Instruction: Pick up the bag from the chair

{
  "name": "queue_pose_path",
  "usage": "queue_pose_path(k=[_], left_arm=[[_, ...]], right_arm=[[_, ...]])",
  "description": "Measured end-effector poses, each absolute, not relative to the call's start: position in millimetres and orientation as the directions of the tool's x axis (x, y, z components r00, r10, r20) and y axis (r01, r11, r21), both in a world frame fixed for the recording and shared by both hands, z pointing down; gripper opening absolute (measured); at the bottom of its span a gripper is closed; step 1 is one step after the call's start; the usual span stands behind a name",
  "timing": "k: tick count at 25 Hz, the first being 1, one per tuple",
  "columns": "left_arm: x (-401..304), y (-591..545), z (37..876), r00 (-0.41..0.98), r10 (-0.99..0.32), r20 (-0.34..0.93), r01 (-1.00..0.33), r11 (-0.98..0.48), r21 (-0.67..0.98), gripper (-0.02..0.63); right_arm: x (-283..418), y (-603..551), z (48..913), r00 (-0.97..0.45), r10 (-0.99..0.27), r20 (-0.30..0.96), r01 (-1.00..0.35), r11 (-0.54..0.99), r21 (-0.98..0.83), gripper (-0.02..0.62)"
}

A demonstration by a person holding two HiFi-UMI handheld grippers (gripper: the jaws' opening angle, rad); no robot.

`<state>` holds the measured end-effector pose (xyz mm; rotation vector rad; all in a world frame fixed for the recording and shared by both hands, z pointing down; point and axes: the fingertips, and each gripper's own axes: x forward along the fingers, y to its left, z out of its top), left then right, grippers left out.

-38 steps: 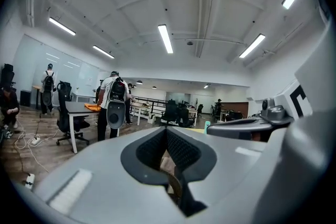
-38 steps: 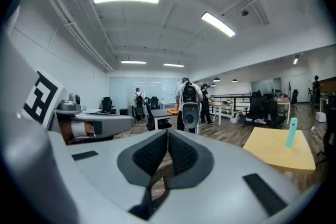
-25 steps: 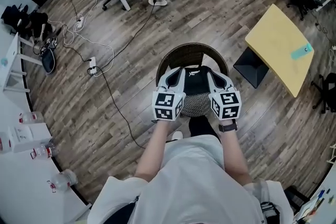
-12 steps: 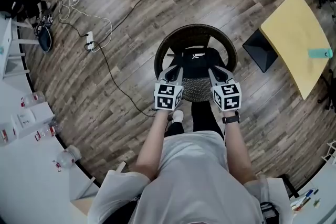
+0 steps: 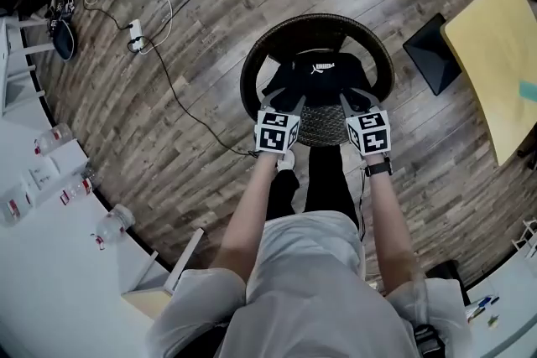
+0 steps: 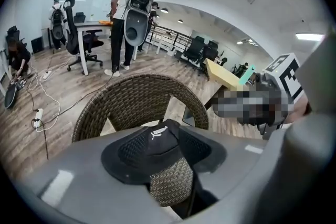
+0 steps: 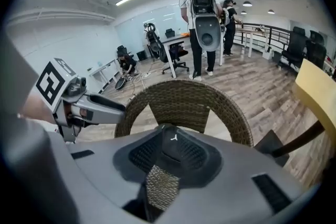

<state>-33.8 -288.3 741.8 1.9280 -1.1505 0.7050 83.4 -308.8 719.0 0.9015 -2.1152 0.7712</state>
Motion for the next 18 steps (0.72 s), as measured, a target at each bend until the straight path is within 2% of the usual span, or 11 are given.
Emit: queue_pose_path(k=[2, 3, 11, 15, 18], left_arm=[[-32.0, -287.7, 764.5, 0.441, -0.437, 0.783, -0.895, -0.274, 0.351, 0.179], [-30.5, -285.9, 775.7, 0.444, -0.417, 0.793, -0.894, -0.267, 0.360, 0.189], [-21.8, -269.6, 858.8, 0.457, -0.266, 0.849, -0.878, -0.289, 0.382, 0.278], [-24.5, -272.4, 893.6, 0.449, -0.276, 0.850, -0.868, -0.360, 0.341, 0.368], [-33.3, -274.5, 917.1, 0.426, -0.269, 0.864, -0.882, -0.336, 0.330, 0.401]], right_arm=[[89.7, -306.7, 747.0, -0.499, -0.300, 0.813, -0.761, 0.600, -0.245, 0.192], [93.6, -303.8, 760.9, -0.489, -0.270, 0.829, -0.754, 0.609, -0.247, 0.207], [118.5, -291.0, 858.8, -0.440, -0.168, 0.882, -0.740, 0.624, -0.251, 0.245], [129.6, -294.3, 898.2, -0.428, -0.173, 0.887, -0.799, 0.530, -0.282, 0.262], [139.3, -295.5, 924.9, -0.393, -0.169, 0.904, -0.841, 0.464, -0.279, 0.280]])
